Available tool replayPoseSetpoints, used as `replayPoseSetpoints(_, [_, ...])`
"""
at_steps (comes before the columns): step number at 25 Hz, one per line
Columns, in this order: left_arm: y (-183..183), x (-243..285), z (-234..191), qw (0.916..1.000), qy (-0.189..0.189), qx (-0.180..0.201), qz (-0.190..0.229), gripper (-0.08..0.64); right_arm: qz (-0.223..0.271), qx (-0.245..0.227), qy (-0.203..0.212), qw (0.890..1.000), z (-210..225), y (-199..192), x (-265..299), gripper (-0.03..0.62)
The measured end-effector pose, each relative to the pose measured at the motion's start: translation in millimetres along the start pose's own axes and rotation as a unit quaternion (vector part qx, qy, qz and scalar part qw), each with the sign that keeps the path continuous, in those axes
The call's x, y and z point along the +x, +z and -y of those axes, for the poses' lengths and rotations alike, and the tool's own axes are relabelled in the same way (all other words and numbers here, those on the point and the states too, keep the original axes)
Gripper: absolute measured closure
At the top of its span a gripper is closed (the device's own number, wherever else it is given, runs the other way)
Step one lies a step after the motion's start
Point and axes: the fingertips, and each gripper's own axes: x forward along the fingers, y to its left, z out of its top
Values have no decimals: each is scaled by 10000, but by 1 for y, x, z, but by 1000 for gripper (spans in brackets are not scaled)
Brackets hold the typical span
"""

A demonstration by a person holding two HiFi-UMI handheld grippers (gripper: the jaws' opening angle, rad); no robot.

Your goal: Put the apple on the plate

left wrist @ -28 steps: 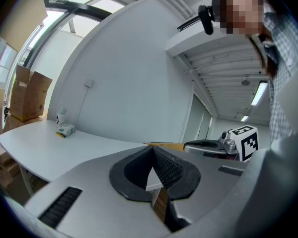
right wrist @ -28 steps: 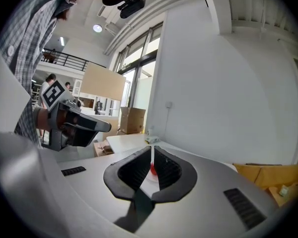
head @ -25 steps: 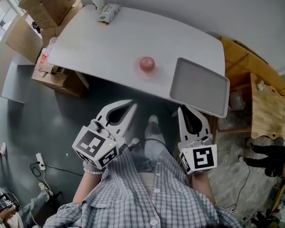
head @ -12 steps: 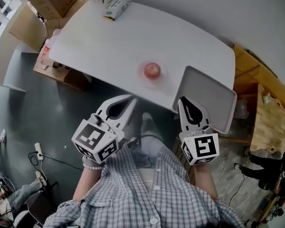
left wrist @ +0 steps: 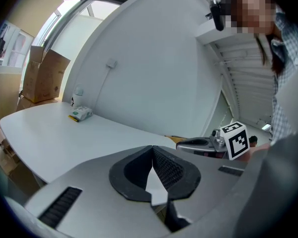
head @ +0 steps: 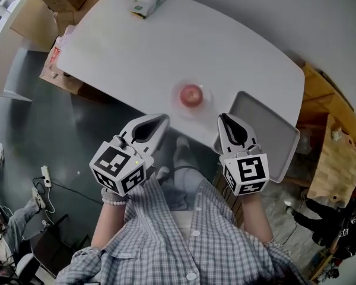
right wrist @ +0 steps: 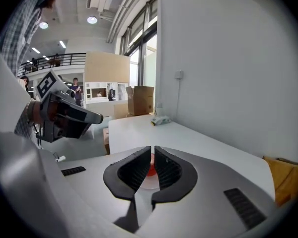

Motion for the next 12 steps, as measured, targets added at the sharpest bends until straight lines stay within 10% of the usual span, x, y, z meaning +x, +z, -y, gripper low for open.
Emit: replayPoseSetpoints(12, [-28, 50, -42, 9971, 355, -307, -600, 549, -1011, 319, 541, 9929, 19, -49, 60, 558])
